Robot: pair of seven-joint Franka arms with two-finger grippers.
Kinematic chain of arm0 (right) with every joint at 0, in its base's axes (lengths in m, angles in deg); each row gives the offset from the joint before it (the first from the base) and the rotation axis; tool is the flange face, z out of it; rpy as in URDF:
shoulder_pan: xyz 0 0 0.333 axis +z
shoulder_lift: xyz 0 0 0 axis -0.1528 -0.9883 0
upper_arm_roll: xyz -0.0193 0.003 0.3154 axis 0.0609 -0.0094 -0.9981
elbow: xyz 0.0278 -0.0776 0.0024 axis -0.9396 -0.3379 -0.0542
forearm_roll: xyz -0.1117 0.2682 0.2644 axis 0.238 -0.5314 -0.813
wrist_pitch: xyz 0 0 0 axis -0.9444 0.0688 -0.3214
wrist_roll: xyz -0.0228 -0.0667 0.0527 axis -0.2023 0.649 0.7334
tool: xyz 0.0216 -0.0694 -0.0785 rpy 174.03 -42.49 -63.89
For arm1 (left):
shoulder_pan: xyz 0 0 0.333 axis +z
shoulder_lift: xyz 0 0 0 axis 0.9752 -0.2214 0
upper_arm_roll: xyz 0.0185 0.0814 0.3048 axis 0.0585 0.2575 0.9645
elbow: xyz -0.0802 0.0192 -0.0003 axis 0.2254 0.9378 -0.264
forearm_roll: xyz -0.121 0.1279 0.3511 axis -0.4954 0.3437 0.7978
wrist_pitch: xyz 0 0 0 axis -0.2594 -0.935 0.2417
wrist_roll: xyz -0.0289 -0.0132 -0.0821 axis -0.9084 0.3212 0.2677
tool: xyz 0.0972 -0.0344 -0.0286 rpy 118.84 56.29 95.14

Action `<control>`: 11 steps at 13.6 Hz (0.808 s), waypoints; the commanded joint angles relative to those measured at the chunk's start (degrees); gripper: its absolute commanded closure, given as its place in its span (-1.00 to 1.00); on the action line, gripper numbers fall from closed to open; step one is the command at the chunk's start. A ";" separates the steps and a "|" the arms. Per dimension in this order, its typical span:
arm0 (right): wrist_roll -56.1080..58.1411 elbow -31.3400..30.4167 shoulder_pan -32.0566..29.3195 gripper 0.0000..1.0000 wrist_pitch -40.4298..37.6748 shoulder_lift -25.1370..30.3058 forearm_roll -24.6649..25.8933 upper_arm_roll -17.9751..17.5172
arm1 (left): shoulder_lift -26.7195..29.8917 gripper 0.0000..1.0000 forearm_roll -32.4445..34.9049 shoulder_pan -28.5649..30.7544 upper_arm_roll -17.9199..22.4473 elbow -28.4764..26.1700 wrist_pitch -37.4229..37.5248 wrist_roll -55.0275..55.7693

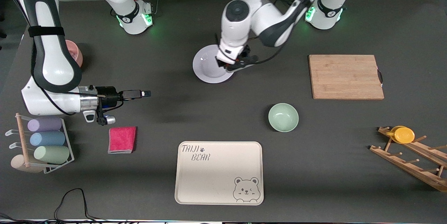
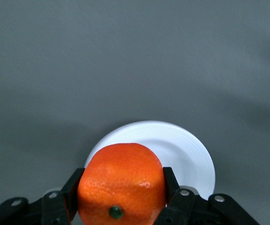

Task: Place orange and plate with both arms
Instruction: 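Carry the orange to the white plate with the left gripper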

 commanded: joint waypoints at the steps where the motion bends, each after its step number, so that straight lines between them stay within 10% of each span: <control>1: 7.31 -5.87 0.34 -1.00 2.93 0.65 -5.64 0.20 | -7.44 0.90 4.44 -5.63 0.92 3.28 -4.50 6.27; 4: 13.55 -11.41 0.34 -1.00 5.75 0.74 -10.55 0.20 | -12.99 0.74 10.95 -7.85 1.10 3.45 -9.27 10.85; 5: 16.01 -12.99 0.34 -1.00 6.62 0.65 -12.49 0.20 | -13.53 0.22 11.57 -8.02 1.10 3.45 -9.27 10.86; 6: 18.04 -14.75 0.34 -1.00 7.68 0.57 -13.64 0.20 | -13.70 -0.99 11.58 -8.11 1.10 3.37 -8.84 10.86; 11: 23.33 -18.28 0.43 -1.00 8.65 -0.23 -18.74 0.20 | -5.20 -1.00 10.00 -1.28 -1.43 3.01 0.02 7.98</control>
